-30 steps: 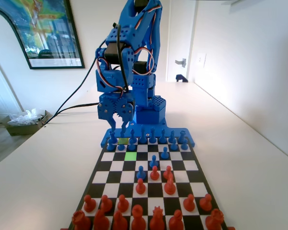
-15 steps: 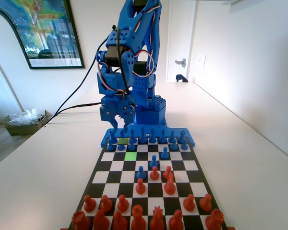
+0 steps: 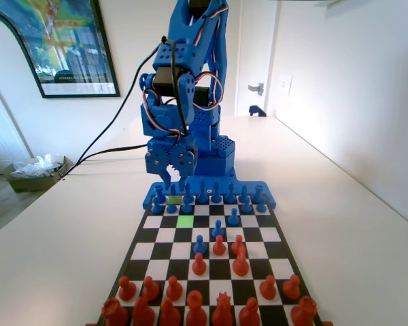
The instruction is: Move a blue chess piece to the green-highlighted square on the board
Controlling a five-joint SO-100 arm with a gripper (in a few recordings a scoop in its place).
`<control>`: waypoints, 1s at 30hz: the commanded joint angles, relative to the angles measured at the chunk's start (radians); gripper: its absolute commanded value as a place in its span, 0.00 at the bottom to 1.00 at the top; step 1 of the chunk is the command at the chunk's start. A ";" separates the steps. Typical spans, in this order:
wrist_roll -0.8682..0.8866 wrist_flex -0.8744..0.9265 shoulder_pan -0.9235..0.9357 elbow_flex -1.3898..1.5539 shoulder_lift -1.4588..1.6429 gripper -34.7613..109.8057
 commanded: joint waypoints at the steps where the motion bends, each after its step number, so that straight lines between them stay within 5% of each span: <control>1: -0.020 -0.017 0.014 -0.003 0.009 0.31; 30: -0.075 -0.150 0.009 0.054 -0.043 0.31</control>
